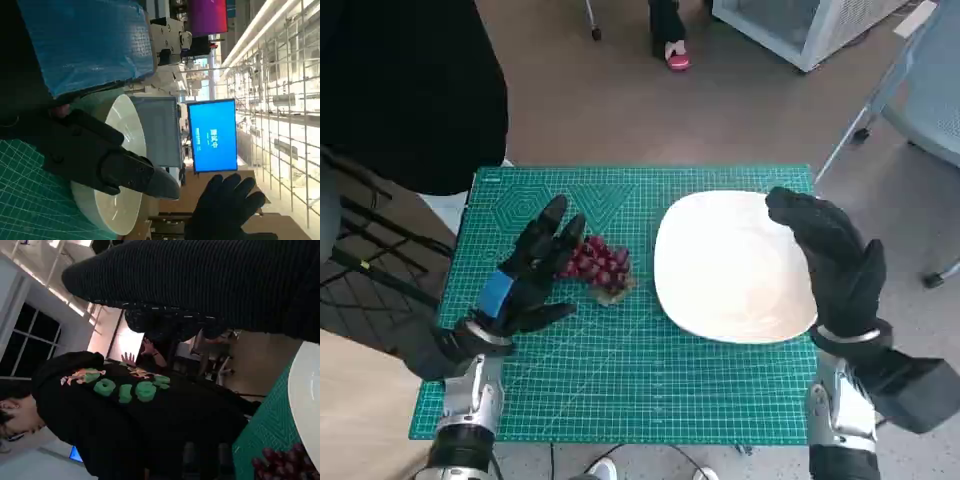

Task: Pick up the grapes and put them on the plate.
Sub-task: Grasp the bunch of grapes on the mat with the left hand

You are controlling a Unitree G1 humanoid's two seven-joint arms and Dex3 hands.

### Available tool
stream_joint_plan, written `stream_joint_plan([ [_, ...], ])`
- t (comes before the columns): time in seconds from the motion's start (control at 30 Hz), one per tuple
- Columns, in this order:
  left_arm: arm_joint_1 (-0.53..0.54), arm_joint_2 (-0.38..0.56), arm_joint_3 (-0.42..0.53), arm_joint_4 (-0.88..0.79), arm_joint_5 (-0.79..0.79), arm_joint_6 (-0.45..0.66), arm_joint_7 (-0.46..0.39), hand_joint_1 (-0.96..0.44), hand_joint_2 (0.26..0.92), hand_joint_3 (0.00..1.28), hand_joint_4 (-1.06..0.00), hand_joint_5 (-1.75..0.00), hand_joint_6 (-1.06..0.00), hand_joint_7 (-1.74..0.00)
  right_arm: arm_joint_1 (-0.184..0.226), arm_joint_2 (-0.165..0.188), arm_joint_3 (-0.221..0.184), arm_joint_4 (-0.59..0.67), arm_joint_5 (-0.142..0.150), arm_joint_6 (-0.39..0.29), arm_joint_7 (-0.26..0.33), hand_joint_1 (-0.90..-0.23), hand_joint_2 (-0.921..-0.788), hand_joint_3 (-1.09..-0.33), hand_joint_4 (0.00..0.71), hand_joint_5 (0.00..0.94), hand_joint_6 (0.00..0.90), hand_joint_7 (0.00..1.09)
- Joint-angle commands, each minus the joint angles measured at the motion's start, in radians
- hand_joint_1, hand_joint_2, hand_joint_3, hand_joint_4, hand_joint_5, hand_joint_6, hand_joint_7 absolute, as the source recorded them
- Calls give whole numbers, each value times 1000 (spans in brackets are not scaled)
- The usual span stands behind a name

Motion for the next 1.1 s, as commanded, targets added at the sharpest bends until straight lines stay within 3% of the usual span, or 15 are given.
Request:
stream_joint_plan([
  [0.03, 13, -7, -2, -18, -6, 5, -1, -734, 849, 0, 1, 1, 1, 1, 22, 0, 1, 1, -4, 16, -1, -647, -921, -753, 315, 0, -1, 362],
  [1.1, 11, -12, -7, -13, 7, -14, 7, -713, 851, 1, 1, 1, 1, 1, 15, -11, -2, 4, 4, 25, 18, -647, -921, -753, 315, 0, 0, 362],
])
